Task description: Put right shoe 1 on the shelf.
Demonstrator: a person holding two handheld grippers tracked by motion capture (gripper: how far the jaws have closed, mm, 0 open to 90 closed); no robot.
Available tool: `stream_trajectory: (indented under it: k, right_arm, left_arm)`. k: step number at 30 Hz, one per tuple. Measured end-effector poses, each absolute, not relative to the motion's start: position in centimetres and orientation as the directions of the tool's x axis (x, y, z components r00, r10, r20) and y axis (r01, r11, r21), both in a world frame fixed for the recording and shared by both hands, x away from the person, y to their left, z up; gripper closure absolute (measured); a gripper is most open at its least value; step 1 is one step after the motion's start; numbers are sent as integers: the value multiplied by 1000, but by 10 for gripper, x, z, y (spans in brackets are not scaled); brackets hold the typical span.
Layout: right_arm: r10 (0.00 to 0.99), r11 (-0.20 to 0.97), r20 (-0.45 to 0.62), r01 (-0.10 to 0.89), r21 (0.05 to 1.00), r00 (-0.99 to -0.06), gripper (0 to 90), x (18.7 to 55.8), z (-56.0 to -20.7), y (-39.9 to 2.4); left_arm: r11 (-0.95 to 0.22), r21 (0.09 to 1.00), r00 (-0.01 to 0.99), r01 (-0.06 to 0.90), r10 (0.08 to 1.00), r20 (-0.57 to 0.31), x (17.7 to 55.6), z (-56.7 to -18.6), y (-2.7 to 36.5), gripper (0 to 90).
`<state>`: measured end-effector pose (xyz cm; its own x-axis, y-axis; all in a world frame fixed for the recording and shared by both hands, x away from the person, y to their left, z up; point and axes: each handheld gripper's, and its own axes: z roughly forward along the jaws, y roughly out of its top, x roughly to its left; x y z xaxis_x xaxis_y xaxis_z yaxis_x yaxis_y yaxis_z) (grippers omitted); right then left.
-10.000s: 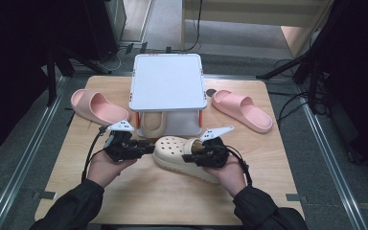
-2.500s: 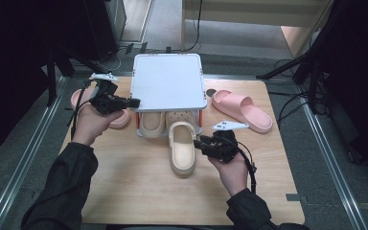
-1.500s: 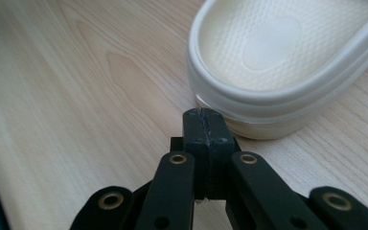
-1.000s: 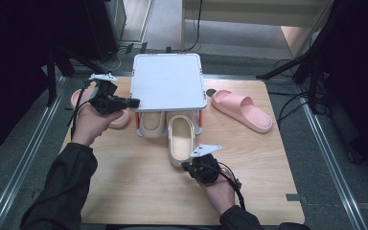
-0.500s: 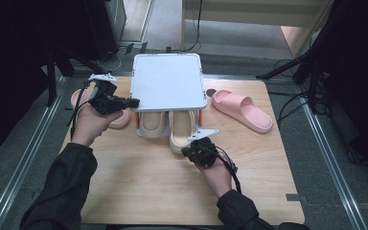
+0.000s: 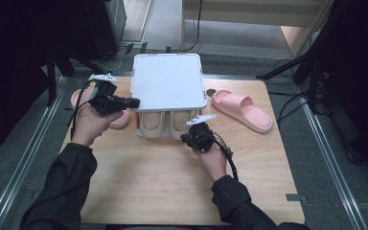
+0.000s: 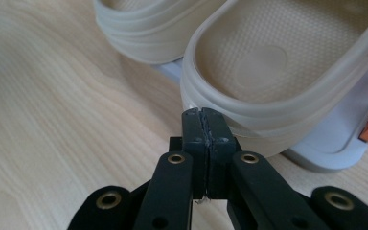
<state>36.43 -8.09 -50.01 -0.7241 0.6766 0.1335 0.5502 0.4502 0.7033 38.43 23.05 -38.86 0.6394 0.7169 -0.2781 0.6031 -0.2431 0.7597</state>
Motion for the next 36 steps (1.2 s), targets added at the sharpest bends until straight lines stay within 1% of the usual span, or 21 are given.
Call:
stream_trajectory:
  k: [4,8,10,12,17,18,19,20,22,24,25,30,34,36]
  right_arm:
    - [690,440,118,543,715,-715,882,369,-502,-83]
    - [699,407,161,572,713,-697,861,371,-504,-86]
    - [687,404,181,577,709,-704,860,367,-502,-88]
    - [674,407,184,567,716,-716,839,363,-499,-90]
    - [633,398,213,549,735,-745,772,344,-488,-100]
    - [625,395,218,544,740,-750,753,340,-487,-103]
    - [610,379,240,544,749,-755,706,335,-486,-107]
    - [610,379,240,544,749,-755,706,335,-486,-107]
    - [598,375,254,545,750,-760,666,332,-485,-110]
    - [590,371,261,544,752,-764,635,330,-482,-112]
    - [591,359,268,545,757,-761,634,329,-479,-114]
    - [579,348,274,537,769,-768,594,325,-471,-121]
    - [557,363,262,515,776,-788,549,322,-469,-125]
    - [548,370,262,511,776,-794,544,321,-470,-127]
  left_arm:
    - [-244,766,648,595,710,-277,384,-389,231,833]
    - [-246,767,652,592,706,-277,383,-389,231,800]
    - [-242,765,653,596,700,-287,384,-389,231,776]
    - [-240,763,655,600,696,-296,383,-389,231,745]
    - [-244,748,646,617,700,-305,380,-382,230,548]
    - [-239,746,644,622,698,-313,380,-381,231,517]
    - [-234,744,643,626,695,-322,379,-379,232,465]
    - [-227,743,640,629,694,-330,378,-378,233,465]
    - [-211,746,632,632,698,-338,376,-375,235,424]
    - [-203,752,632,628,697,-339,373,-373,239,401]
    - [-205,751,632,628,698,-337,372,-372,240,393]
    - [-189,747,609,637,717,-338,367,-373,252,388]
    - [-181,746,592,641,735,-331,362,-375,260,381]
    - [-168,747,580,643,744,-332,360,-376,265,374]
